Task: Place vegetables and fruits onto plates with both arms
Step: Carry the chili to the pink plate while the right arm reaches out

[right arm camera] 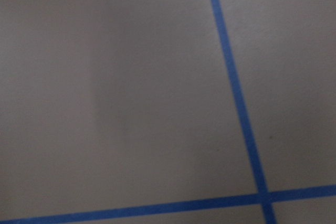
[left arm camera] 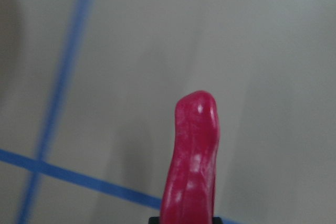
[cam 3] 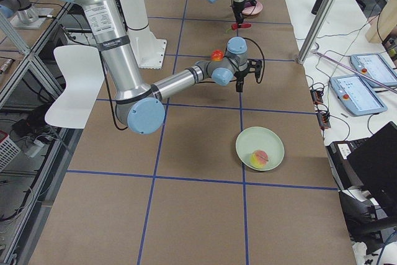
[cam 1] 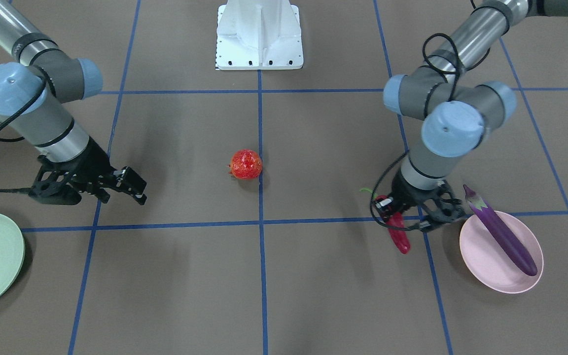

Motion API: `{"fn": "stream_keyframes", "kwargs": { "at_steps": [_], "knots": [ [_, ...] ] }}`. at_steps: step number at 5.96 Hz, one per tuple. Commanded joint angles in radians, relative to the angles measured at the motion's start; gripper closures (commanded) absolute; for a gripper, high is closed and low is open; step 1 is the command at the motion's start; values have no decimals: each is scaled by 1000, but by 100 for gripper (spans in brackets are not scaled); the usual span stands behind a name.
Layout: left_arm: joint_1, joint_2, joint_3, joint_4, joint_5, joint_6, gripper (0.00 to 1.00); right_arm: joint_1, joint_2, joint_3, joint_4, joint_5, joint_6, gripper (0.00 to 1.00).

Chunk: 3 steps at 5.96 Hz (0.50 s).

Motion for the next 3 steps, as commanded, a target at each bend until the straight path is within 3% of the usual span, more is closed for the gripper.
{"fn": "stream_keyframes", "kwargs": {
  "at_steps": [1, 2, 3],
  "knots": [
    [-160, 12, 171, -14, -34, 5, 100, -57, 4, 52, -1, -41, 53, 0],
    [-176, 11, 259, -17, -32, 7, 100, -78, 6, 54, -1, -45, 83, 0],
    [-186, 12, 295, -50, -34, 54, 44, -96, 27, 64, -1, -51, 97, 0]
  ]
}}
